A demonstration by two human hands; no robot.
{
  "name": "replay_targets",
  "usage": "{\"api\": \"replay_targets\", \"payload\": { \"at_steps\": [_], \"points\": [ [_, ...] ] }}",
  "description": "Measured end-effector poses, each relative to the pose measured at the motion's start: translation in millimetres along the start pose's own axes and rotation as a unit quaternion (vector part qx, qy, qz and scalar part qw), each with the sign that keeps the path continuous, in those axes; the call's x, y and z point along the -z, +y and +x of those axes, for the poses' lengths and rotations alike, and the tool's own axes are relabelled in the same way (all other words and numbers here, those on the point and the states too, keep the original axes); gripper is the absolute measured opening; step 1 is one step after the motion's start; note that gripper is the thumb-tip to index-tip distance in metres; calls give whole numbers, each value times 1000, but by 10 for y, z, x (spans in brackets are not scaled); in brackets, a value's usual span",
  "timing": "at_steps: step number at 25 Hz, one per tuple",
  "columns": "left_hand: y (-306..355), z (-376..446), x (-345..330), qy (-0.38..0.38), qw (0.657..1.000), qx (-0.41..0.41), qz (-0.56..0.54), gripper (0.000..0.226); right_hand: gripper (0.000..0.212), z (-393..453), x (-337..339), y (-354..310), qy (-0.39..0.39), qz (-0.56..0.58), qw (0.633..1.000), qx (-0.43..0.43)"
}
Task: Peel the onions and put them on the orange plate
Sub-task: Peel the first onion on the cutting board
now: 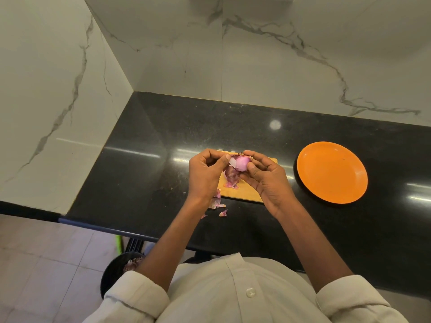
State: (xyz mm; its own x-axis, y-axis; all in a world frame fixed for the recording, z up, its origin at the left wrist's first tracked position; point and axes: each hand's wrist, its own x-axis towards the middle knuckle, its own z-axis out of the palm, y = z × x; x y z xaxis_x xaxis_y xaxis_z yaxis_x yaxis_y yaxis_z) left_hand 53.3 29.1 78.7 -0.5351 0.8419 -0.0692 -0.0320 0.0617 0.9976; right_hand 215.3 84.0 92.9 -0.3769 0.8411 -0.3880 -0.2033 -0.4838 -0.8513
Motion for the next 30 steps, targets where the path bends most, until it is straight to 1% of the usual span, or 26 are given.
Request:
{"api": "replay_targets", "payload": {
  "at_steps": [2,3,4,5,6,7,9,10,11,13,15,16,17,18,19,21,22,23,24,26,28,30],
  "points": [
    [9,2,-30,2,997,48,-68,3,29,-15,-26,-19,-1,14,1000,9],
    [24,-11,-45,12,986,93,-134,3,28,-9,-43,-20,4,35,999,5],
    [30,-22,-61,27,965,150,-212,3,27,3,-60,-15,12,74,997,-12],
    [25,-30,-69,40,937,201,-283,4,25,12,-75,-2,20,122,992,-39],
    [-13,-26,-72,51,911,239,-333,5,24,15,-81,17,28,164,984,-68],
    [-66,-30,-69,59,891,265,-363,15,23,17,-80,43,36,192,976,-94],
    [-159,-41,-53,76,872,299,-379,37,20,7,-89,85,49,199,970,-128],
    [-180,-45,-52,82,872,310,-371,40,19,1,-93,97,53,179,974,-128],
    [-183,-57,-50,77,880,309,-352,39,19,0,-93,99,59,145,981,-111],
    [-166,-74,-28,29,912,281,-296,37,22,-11,-89,79,69,46,996,-45],
    [-159,-83,-13,-30,945,245,-214,40,28,-27,-83,63,68,-48,996,11],
    [-176,-87,-17,-44,960,224,-161,36,29,-31,-86,67,68,-79,994,24],
    [-168,-103,-28,-44,970,209,-116,28,29,-28,-86,78,67,-88,994,27],
    [-184,-111,-36,-34,974,206,-92,19,27,-22,-92,81,68,-70,995,15],
    [-202,-115,-31,-22,968,225,-107,12,24,-8,-86,87,73,-16,997,-15],
    [-230,-112,32,0,941,286,-183,7,22,16,-60,78,83,134,983,-97],
    [-274,-101,74,10,936,298,-189,7,22,22,-33,86,86,171,974,-120],
    [-319,-90,109,16,945,292,-147,7,24,34,-7,111,90,167,973,-130],
    [-358,-79,125,18,961,267,-71,8,25,39,0,133,94,147,976,-130],
    [-357,-87,101,12,978,196,69,14,25,42,-6,166,109,110,981,-119],
    [-355,-101,53,-15,979,138,148,34,23,47,-4,185,121,91,983,-105],
    [-317,-95,28,-22,966,86,243,50,23,60,24,195,119,66,987,-86]
  ]
}}
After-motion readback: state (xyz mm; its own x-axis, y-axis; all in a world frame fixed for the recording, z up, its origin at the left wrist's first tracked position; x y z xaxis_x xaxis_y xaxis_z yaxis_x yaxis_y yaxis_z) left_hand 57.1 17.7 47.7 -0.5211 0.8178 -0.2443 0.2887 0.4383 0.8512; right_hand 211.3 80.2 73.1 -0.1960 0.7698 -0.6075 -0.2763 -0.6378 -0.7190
